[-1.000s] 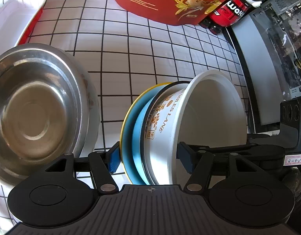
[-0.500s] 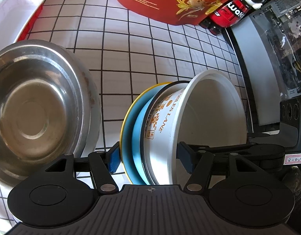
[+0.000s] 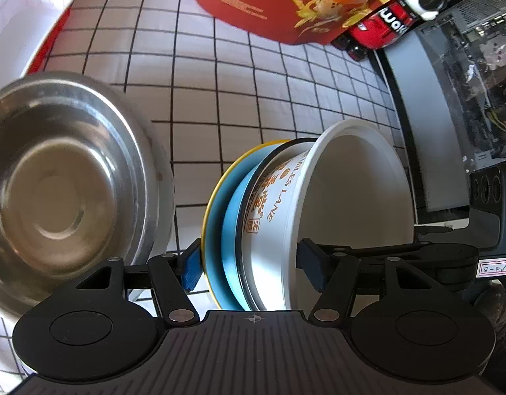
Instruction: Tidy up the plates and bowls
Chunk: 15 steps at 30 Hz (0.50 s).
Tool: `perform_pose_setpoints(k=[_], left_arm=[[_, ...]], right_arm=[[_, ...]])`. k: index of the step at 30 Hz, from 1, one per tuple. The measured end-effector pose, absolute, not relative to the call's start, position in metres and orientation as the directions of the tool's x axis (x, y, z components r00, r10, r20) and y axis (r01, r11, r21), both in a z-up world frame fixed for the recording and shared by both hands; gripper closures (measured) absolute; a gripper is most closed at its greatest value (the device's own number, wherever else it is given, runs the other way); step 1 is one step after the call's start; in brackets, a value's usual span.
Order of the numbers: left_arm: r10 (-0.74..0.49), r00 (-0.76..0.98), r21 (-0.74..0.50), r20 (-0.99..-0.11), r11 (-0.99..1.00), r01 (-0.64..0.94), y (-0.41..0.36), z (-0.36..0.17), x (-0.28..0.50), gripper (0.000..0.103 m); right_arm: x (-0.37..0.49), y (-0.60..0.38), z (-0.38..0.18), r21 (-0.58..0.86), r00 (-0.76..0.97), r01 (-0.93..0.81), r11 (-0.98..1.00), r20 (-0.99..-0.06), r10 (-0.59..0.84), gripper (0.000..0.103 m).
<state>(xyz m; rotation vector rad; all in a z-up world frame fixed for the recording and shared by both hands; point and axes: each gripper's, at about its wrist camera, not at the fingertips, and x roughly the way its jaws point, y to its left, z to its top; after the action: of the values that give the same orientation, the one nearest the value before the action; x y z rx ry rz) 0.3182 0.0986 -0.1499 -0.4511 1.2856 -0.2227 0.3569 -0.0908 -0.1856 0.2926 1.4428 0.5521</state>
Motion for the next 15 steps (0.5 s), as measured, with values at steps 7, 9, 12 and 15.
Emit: perform_pose_setpoints(k=[7,9,12,15], left_arm=[[-0.412,0.318,-0.453,-0.854,0.889,-0.066,0.108,-0.127,0.314,0.038],[-0.416,0.332,-0.458,-0.847,0.887,-0.057,0.115,-0.118,0.313,0.038],[-0.425,0.344,-0.470,-0.837,0.881,-0.058,0.129,-0.108,0.310,0.038],[-0.427,0.356,-0.478,-0.831,0.876,-0.063,0.148,-0.096,0.307,0.038]], right_arm=[[0.357,-0.082,-0.157,0.491,0.074,-0.194,0.849,-0.856,0.512,0.035],[0.356,-0.076,-0.147,0.484,0.086,-0.203,0.851,-0.857,0.508,0.035],[0.357,-0.065,-0.131,0.481,0.106,-0.212,0.851,-0.854,0.509,0.035],[0.358,-0.048,-0.115,0.479,0.124,-0.231,0.847,-0.849,0.514,0.036]])
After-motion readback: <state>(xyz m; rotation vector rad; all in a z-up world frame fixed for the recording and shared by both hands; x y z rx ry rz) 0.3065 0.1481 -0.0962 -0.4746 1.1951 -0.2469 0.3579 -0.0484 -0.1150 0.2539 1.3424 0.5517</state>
